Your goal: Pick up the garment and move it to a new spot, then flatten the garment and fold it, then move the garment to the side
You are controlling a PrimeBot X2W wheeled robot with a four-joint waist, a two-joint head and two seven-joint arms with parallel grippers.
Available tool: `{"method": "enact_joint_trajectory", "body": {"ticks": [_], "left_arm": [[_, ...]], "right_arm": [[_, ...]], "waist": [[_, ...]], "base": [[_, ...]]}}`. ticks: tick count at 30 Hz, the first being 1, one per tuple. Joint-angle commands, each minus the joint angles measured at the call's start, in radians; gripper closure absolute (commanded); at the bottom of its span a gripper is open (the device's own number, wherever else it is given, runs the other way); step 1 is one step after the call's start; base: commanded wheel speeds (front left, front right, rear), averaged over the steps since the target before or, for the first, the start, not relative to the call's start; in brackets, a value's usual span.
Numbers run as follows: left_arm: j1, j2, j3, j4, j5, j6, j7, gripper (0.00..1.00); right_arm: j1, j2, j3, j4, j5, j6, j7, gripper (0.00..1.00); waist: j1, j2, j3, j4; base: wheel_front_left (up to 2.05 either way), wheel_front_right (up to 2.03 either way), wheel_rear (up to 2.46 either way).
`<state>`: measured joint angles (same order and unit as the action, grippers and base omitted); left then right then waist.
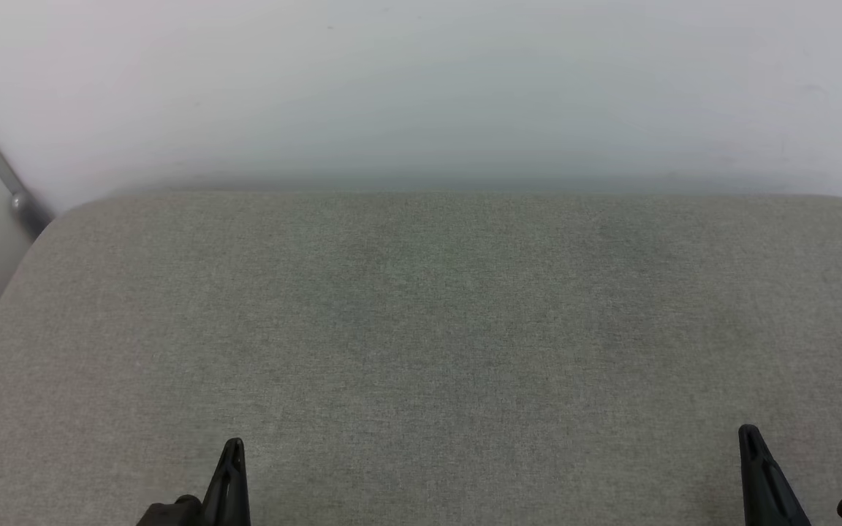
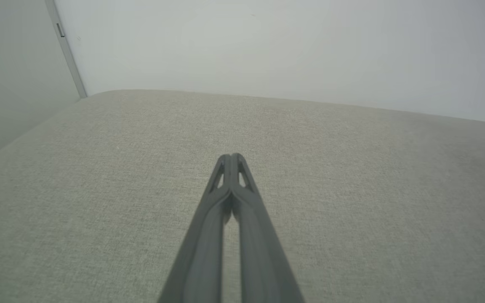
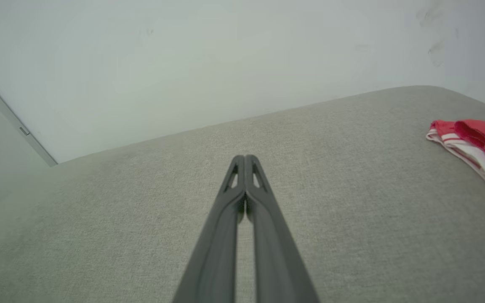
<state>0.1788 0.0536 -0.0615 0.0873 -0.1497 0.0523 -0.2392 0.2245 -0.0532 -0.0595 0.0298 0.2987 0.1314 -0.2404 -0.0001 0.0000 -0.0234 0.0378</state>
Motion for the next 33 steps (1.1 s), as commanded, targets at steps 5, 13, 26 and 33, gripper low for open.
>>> {"method": "enact_joint_trajectory", "body": {"ticks": [5,13,26,33], "left_arm": [[-0.045,0.011,0.008,0.002,-0.151,-0.021,0.024,1.00],[-0.075,0.018,0.017,0.024,-0.309,-0.040,0.053,1.00],[-0.114,0.024,0.031,0.049,-0.519,-0.065,0.094,1.00],[-0.133,0.026,0.039,0.058,-0.627,-0.079,0.116,1.00]], "right_arm": [[-0.050,-0.012,0.004,0.007,0.139,0.000,0.025,1.00],[-0.083,-0.018,0.007,0.030,0.281,0.000,0.055,1.00],[-0.127,-0.024,0.009,0.061,0.469,0.000,0.096,1.00],[-0.150,-0.026,0.009,0.077,0.567,0.000,0.119,1.00]], "waist": [[0.0001,0.0000,0.001,-0.002],[0.0001,0.0000,0.003,-0.004],[0.0001,0.0000,0.006,-0.008],[0.0001,0.0000,0.007,-0.010]], "base": [[0.00,0.00,0.00],[0.00,0.00,0.00],[0.00,0.00,0.00],[0.00,0.00,0.00]]}}
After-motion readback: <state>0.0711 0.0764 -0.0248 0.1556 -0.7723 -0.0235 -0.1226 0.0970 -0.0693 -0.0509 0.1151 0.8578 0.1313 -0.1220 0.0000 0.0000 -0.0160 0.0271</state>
